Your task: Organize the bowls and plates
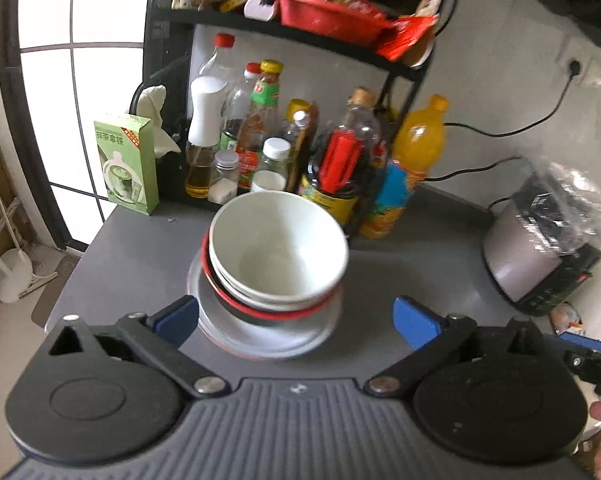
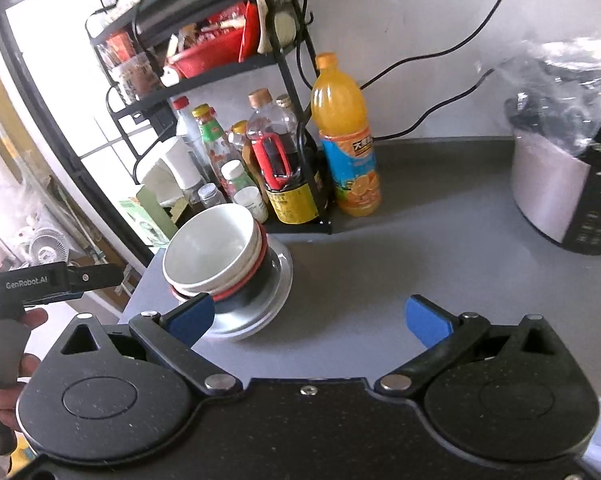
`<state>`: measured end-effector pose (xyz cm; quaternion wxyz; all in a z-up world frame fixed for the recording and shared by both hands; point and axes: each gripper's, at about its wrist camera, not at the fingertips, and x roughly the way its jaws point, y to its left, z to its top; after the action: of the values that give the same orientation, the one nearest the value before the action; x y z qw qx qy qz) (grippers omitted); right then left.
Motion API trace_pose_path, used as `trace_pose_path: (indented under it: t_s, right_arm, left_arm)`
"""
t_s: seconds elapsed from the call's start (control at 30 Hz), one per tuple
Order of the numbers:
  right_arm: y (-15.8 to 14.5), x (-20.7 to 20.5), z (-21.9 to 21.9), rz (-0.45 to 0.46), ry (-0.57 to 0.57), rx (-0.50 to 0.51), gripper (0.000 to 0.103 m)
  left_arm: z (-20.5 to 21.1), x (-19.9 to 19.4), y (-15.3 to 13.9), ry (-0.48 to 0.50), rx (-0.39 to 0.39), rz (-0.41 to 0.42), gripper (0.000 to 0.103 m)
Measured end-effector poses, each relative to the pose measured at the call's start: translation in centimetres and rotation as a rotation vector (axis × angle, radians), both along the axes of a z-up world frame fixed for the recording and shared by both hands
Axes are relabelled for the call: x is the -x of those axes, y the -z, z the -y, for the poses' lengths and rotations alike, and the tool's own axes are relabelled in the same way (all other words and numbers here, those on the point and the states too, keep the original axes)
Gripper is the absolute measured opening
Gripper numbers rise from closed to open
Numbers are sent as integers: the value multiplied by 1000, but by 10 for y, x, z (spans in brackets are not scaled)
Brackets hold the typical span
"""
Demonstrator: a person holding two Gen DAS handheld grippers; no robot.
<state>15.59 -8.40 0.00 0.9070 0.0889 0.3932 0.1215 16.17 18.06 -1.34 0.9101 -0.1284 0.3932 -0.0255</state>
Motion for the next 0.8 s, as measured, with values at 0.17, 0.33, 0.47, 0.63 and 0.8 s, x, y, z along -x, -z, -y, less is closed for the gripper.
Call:
trace_pose_path:
  t_s: [0.17, 0.33, 0.47, 0.63, 0.8]
  right_arm:
    - [-14, 34, 19, 12, -6, -2, 103]
    - [-26, 56, 29, 36, 0, 1, 103]
    - [-31, 72, 28, 67, -1, 15, 103]
    - [-35, 89, 25, 107, 13, 22, 103]
    - [-40, 105, 16, 166, 76, 54, 103]
  left_arm:
    - [16, 43, -16, -49, -19, 23, 103]
    - [23, 75, -27, -65, -18, 29, 103]
    - [23, 95, -33, -70, -3, 48, 103]
    - [22, 108, -37, -42, -13, 69, 103]
    - [13, 122, -39, -16, -17, 81, 103]
